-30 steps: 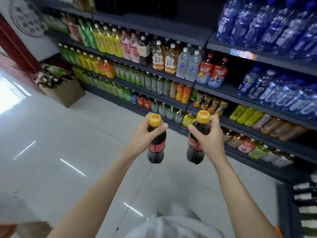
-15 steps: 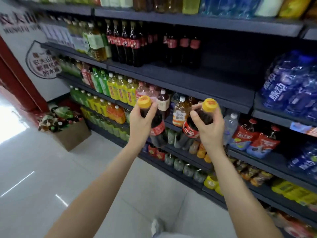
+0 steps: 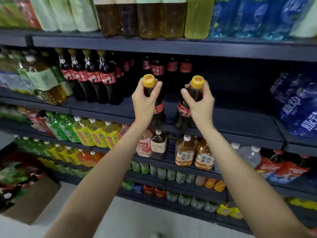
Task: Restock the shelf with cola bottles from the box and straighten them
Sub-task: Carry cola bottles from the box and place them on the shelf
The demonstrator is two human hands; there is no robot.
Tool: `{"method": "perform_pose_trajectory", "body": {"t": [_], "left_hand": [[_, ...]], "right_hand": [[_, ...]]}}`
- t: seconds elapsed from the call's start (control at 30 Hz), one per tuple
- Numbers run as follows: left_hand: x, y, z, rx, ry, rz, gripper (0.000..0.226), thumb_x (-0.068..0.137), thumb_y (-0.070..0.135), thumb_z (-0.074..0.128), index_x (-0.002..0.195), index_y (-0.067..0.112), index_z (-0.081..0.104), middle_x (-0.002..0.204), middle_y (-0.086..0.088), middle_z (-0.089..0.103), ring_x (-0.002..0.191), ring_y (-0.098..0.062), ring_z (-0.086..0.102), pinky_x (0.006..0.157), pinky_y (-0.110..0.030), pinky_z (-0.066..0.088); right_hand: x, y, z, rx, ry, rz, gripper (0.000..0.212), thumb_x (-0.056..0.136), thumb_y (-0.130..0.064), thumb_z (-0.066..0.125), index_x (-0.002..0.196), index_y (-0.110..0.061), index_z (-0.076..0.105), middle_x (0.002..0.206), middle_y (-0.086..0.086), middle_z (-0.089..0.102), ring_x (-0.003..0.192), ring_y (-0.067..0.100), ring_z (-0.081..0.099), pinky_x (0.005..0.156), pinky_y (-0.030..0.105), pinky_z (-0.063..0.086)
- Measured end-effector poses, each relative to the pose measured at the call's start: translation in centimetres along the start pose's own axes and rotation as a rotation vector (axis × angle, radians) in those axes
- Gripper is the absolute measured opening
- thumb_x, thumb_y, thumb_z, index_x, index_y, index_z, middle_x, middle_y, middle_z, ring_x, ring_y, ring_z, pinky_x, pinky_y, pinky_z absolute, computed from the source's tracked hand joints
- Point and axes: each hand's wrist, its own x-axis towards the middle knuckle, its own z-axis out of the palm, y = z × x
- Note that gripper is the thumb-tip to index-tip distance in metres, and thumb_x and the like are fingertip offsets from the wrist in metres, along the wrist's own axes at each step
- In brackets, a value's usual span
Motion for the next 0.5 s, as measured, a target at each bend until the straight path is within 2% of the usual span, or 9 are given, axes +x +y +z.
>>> {"method": "perform_pose_trajectory", "body": {"t": [0.17, 0.23, 0.3, 0.33, 0.4, 0.47, 0.5], "left_hand": [[5.0, -3.9, 1.8, -0.043, -0.076, -0.060, 0.032, 0.083, 0.034, 0.070, 0.097, 0.008, 0.059, 0.086, 0.007, 0.063, 0.080, 0.001, 0.056, 0.078, -0.012, 0.042], [6.3, -4.9, 2.6, -0.045, -0.115, -0.098, 0.037, 0.084, 0.037, 0.069, 0.105, 0.008, 0.057, 0.093, 0.005, 0.064, 0.085, 0.000, 0.057, 0.080, -0.012, 0.042], [7.0, -6.3, 3.2, -0.003, -0.202, -0.103, 0.046, 0.085, 0.039, 0.068, 0.113, 0.006, 0.052, 0.104, -0.002, 0.063, 0.097, -0.007, 0.057, 0.087, -0.022, 0.045], [7.0, -7.2, 3.3, 0.040, -0.256, -0.075, 0.054, 0.084, 0.038, 0.069, 0.121, 0.005, 0.048, 0.112, -0.006, 0.059, 0.106, -0.013, 0.056, 0.093, -0.029, 0.046], [6.6, -9.2, 3.0, 0.086, -0.370, -0.005, 0.074, 0.081, 0.029, 0.072, 0.139, 0.007, 0.034, 0.130, -0.011, 0.046, 0.124, -0.021, 0.045, 0.105, -0.040, 0.040], [6.0, -10.6, 2.4, 0.106, -0.424, 0.035, 0.093, 0.078, 0.017, 0.074, 0.148, 0.014, 0.014, 0.147, -0.013, 0.026, 0.139, -0.022, 0.027, 0.114, -0.042, 0.028], [5.8, -11.2, 2.1, 0.117, -0.420, 0.058, 0.098, 0.078, 0.013, 0.074, 0.148, 0.019, 0.006, 0.151, -0.014, 0.018, 0.142, -0.021, 0.019, 0.116, -0.042, 0.025]], "right_hand": [[3.6, 1.7, 4.4, -0.037, 0.041, 0.028, 0.023, 0.084, -0.030, 0.071, 0.096, -0.014, 0.060, 0.091, 0.001, 0.067, 0.087, 0.009, 0.061, 0.081, 0.014, 0.045], [5.1, 2.6, 5.4, -0.069, 0.050, 0.057, 0.030, 0.082, -0.038, 0.071, 0.099, -0.016, 0.061, 0.096, 0.000, 0.066, 0.092, 0.009, 0.061, 0.084, 0.018, 0.046], [6.0, 3.6, 6.1, -0.109, 0.066, 0.091, 0.038, 0.079, -0.043, 0.072, 0.103, -0.017, 0.059, 0.101, 0.001, 0.065, 0.096, 0.012, 0.061, 0.086, 0.026, 0.049], [6.0, 4.2, 6.3, -0.126, 0.067, 0.098, 0.045, 0.077, -0.044, 0.073, 0.109, -0.018, 0.057, 0.106, 0.002, 0.063, 0.100, 0.013, 0.060, 0.088, 0.028, 0.048], [4.7, 5.7, 6.1, -0.197, 0.017, 0.104, 0.072, 0.071, -0.043, 0.078, 0.130, -0.025, 0.042, 0.128, 0.002, 0.053, 0.118, 0.010, 0.050, 0.100, 0.027, 0.042], [2.3, 7.3, 5.7, -0.297, -0.067, 0.151, 0.102, 0.068, -0.037, 0.083, 0.145, -0.037, 0.016, 0.143, 0.003, 0.036, 0.130, 0.007, 0.034, 0.108, 0.030, 0.032], [1.1, 8.1, 5.5, -0.330, -0.092, 0.181, 0.107, 0.069, -0.034, 0.083, 0.147, -0.037, 0.010, 0.145, 0.003, 0.033, 0.130, 0.006, 0.031, 0.109, 0.033, 0.030]]}}
